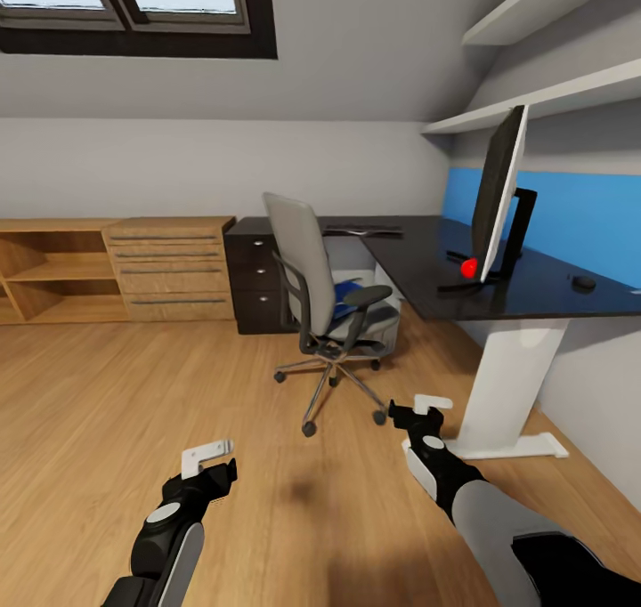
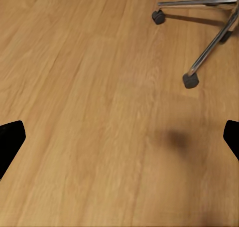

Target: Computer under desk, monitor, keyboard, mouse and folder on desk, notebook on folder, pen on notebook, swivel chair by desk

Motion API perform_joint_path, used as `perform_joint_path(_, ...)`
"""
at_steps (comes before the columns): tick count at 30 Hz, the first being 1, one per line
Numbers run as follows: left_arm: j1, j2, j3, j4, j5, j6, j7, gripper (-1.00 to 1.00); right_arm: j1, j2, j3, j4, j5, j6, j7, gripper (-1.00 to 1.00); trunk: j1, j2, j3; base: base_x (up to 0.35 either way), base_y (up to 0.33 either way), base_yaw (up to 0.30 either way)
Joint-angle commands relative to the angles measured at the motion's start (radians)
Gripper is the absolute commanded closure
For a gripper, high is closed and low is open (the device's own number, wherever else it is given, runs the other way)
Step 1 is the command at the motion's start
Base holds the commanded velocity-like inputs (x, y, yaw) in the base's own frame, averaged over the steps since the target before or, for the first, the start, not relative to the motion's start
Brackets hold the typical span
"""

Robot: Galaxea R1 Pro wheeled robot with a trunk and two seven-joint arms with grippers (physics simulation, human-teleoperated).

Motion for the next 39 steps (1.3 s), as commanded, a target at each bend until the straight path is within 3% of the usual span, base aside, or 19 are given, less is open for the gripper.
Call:
perform_joint_path(1,-0.001,0.0,-0.001,-0.001,0.011,0.002,0.009,-1.0,-0.001,0.0,0.008,0.002,-0.01,-0.004,-0.005,-1.0,0.0,0.0,-0.001,0.321,0.0,0.0)
perform_joint_path(39,-0.001,0.001,0.003,-0.003,0.011,0.008,0.01,-1.0,-0.001,-0.005,0.012,-0.005,-0.01,-0.031,-0.003,-1.0,0.0,0.0,-0.001,0.302,0.047,0.0)
